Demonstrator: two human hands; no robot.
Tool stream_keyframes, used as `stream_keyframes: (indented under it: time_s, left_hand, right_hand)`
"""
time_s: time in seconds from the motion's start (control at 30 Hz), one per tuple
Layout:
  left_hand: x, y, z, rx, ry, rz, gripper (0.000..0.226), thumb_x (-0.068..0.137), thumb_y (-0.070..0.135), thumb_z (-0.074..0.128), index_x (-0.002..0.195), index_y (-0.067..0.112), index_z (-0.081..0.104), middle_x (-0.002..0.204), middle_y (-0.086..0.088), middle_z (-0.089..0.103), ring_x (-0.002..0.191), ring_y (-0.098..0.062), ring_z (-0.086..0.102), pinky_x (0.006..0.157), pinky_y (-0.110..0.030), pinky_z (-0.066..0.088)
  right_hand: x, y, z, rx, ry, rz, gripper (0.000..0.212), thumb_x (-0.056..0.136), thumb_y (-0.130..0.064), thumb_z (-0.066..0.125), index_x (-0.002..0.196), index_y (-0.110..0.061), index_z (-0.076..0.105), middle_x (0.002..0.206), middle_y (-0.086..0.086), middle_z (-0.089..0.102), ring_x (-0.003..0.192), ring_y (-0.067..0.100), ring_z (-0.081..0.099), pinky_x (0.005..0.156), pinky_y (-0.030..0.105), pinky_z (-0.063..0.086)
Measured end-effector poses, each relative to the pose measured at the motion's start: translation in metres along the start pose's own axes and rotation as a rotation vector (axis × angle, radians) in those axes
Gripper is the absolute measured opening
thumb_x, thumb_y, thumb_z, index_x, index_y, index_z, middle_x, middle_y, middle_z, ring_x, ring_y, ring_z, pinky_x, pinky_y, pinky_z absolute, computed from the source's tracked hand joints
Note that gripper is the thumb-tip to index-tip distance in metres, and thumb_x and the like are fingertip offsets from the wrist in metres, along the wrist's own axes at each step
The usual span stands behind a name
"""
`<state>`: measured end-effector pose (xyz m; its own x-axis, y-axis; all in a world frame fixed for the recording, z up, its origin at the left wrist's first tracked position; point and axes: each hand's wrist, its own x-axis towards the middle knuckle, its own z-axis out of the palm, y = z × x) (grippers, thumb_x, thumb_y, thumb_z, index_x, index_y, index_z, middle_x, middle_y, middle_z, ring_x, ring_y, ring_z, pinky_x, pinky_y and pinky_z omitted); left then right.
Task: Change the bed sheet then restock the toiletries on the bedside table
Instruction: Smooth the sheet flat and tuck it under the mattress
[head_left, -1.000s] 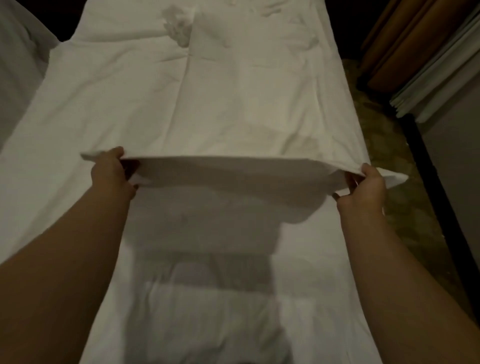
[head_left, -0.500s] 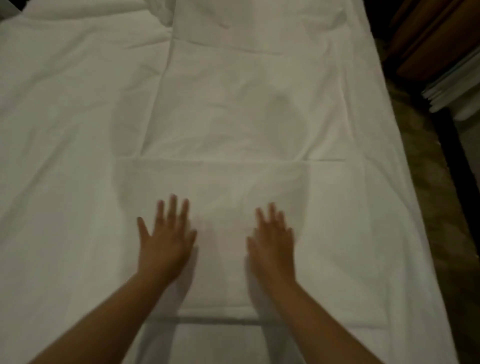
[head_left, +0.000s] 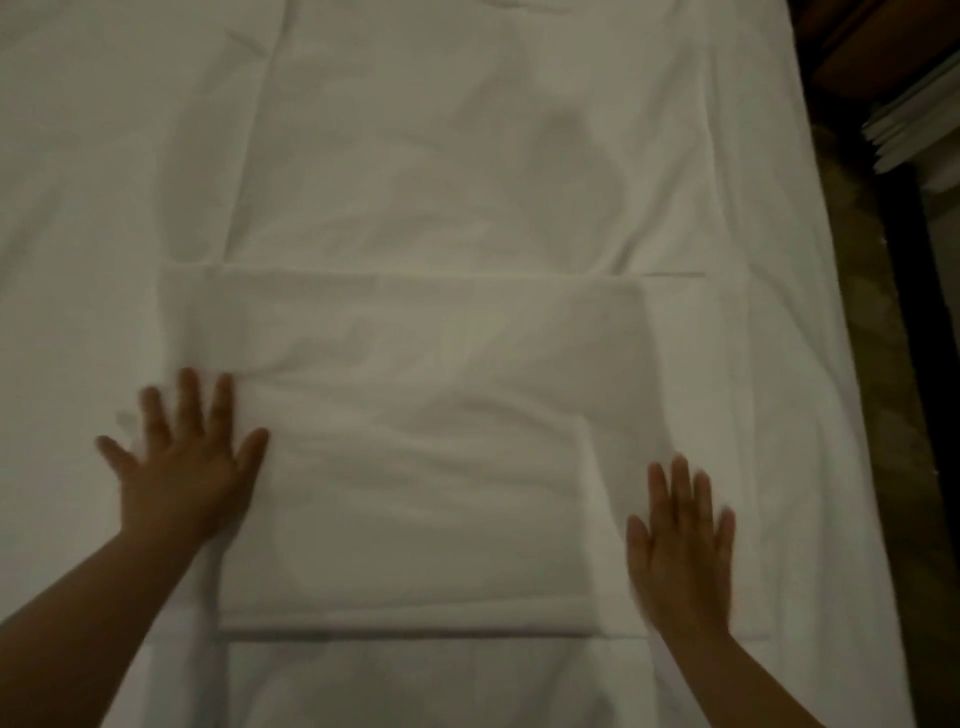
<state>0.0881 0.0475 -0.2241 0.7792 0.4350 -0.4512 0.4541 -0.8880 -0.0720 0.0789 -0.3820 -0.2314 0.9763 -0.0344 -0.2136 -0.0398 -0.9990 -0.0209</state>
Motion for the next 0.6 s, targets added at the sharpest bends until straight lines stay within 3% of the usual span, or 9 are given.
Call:
stream_keyframes:
  time_s: [0.07,0.17,0.23,0.3,0.37,0.43,0.53,0.6]
  left_hand:
    - [-0.007,0.021,-0.005,-0.066,0.011,-0.037,0.078,0.086,0.061,0.004,0.152,0.020,-0.004,0.158,-0.003,-0.016,0.145,-0.030,-0.012,0.110,-0.066,0.002]
    - [-0.015,0.077,-0.003,-0.069,0.008,0.178,0.071,0.095,0.057,0.014,0.151,0.018,-0.007,0.157,-0.007,-0.015,0.145,-0.033,-0.011,0.109,-0.064,0.003]
    - [-0.004,0.110,-0.010,-0.063,-0.004,0.272,0.070,0.096,0.054,0.021,0.151,0.021,-0.009,0.158,-0.006,-0.017,0.145,-0.031,-0.013,0.111,-0.060,0.003]
    - [0.018,0.131,-0.026,-0.062,0.024,0.323,0.070,0.096,0.051,0.027,0.152,0.022,-0.004,0.159,-0.005,-0.012,0.145,-0.030,-0.009,0.112,-0.058,0.006]
    - [0.046,0.140,-0.044,-0.073,0.060,0.322,0.069,0.096,0.049,0.034,0.152,0.020,0.004,0.160,-0.004,-0.005,0.146,-0.030,-0.004,0.111,-0.059,0.008]
    - [0.073,0.141,-0.059,-0.083,0.087,0.296,0.069,0.096,0.046,0.040,0.151,0.019,0.010,0.160,-0.004,0.002,0.146,-0.030,0.000,0.111,-0.061,0.007]
    - [0.089,0.150,-0.072,-0.081,0.159,0.335,0.055,0.093,0.037,0.050,0.142,0.016,0.036,0.150,-0.012,0.029,0.140,-0.032,0.023,0.110,-0.061,0.013]
    - [0.089,0.164,-0.074,-0.079,0.197,0.364,0.043,0.091,0.032,0.056,0.130,0.014,0.051,0.134,-0.017,0.046,0.125,-0.037,0.040,0.106,-0.054,0.023]
  right_hand:
    - [0.001,-0.016,0.000,0.048,0.004,0.084,0.059,0.090,-0.038,0.029,0.142,-0.010,0.029,0.149,0.017,0.033,0.136,0.033,0.024,0.105,0.059,0.025]
    - [0.020,-0.058,-0.003,0.076,-0.005,-0.113,0.059,0.085,-0.036,0.034,0.139,-0.013,0.032,0.144,0.015,0.042,0.134,0.030,0.026,0.106,0.051,0.019]
    - [0.049,-0.064,-0.008,0.087,0.008,-0.130,0.057,0.085,-0.037,0.034,0.138,-0.015,0.038,0.143,0.014,0.045,0.133,0.031,0.035,0.107,0.049,0.026]
    - [0.084,-0.050,-0.020,0.118,0.066,0.019,0.059,0.088,-0.037,0.037,0.140,-0.010,0.040,0.147,0.017,0.039,0.135,0.035,0.037,0.106,0.054,0.029]
    - [0.118,-0.026,-0.040,0.219,0.047,0.188,0.062,0.095,-0.035,0.043,0.148,-0.009,0.024,0.156,0.014,0.016,0.144,0.031,0.017,0.114,0.045,0.017]
    - [0.146,-0.008,-0.058,0.363,0.036,0.280,0.074,0.094,-0.034,0.051,0.151,-0.011,0.011,0.158,0.011,0.009,0.144,0.028,0.012,0.116,0.039,0.015]
    - [0.172,-0.004,-0.078,0.659,0.055,0.390,0.079,0.091,-0.027,0.059,0.151,-0.012,0.010,0.152,0.010,0.025,0.138,0.028,0.026,0.112,0.035,0.025]
    - [0.182,-0.005,-0.078,0.834,0.000,0.499,0.069,0.091,-0.023,0.059,0.148,-0.011,0.022,0.144,0.010,0.040,0.131,0.026,0.040,0.102,0.028,0.034]
